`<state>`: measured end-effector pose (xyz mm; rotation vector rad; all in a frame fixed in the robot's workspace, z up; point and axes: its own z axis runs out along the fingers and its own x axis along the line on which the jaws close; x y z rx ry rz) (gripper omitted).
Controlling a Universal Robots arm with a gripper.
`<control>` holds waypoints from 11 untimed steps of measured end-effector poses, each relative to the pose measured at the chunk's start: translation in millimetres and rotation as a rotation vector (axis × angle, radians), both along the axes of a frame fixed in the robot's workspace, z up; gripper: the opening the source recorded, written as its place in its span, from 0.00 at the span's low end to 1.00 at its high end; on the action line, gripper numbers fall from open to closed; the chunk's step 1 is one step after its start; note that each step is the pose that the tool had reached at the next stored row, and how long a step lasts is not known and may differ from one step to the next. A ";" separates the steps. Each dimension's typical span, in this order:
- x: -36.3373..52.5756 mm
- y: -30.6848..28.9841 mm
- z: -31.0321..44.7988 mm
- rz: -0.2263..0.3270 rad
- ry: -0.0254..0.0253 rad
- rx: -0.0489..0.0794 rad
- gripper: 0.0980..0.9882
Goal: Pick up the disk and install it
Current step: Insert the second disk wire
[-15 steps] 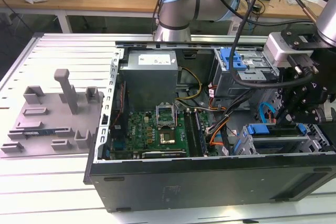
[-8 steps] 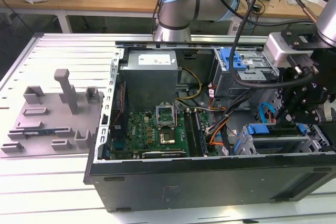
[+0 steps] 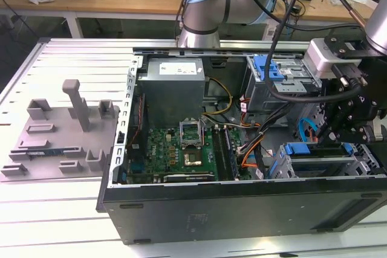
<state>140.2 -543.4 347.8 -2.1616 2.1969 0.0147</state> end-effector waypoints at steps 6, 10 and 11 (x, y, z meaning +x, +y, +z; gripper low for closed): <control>0.3 0.0 -1.2 0.000 0.0000 0.000 0.07; 0.4 -0.1 -2.7 0.001 -0.0001 0.000 0.07; 0.5 0.0 -3.0 0.001 0.0000 0.000 0.07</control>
